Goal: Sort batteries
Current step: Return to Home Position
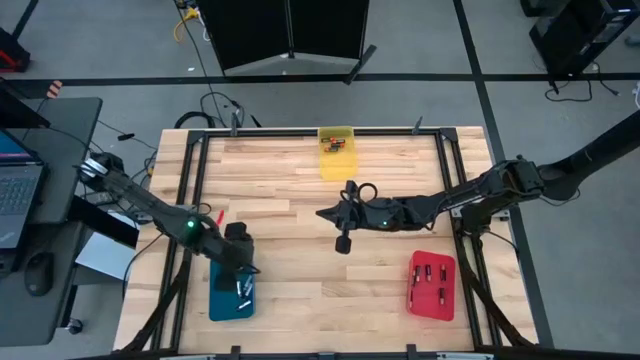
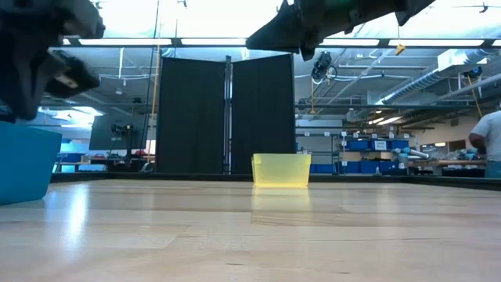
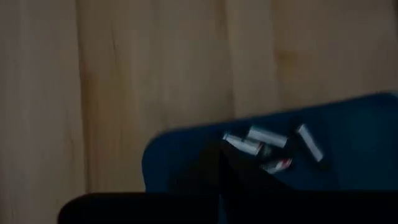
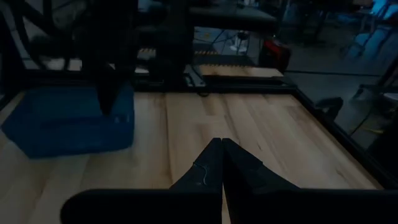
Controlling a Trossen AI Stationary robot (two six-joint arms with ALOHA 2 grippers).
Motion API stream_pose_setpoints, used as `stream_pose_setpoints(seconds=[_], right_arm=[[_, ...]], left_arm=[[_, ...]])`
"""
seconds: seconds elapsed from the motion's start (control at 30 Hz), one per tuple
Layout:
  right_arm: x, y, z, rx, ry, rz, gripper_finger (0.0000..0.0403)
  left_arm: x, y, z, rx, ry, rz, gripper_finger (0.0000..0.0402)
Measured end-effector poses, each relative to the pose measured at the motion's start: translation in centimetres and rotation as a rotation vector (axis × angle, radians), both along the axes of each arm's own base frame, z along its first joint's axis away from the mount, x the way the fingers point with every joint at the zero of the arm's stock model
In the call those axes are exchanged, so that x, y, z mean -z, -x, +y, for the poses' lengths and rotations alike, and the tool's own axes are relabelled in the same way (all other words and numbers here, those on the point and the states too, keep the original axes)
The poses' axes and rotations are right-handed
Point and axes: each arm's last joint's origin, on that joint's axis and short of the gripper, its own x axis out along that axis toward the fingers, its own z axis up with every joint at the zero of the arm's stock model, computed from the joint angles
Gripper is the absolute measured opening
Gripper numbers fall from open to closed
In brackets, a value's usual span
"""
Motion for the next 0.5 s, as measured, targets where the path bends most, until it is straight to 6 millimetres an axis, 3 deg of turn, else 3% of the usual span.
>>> stream_pose_setpoints(seconds=[0.27,0.5], right_arm=[[0.1,0.1,-1.0,-0.102,0.02,0.046,0.001],[-1.8,2.0,-1.7,-0.119,0.05,0.097,0.001]], left_arm=[[-0.7,-0.1,2.2,0.009,0.049,-0.307,0.0002],[-0.4,-1.4,5.1,0.059,0.024,-0.532,0.0002]])
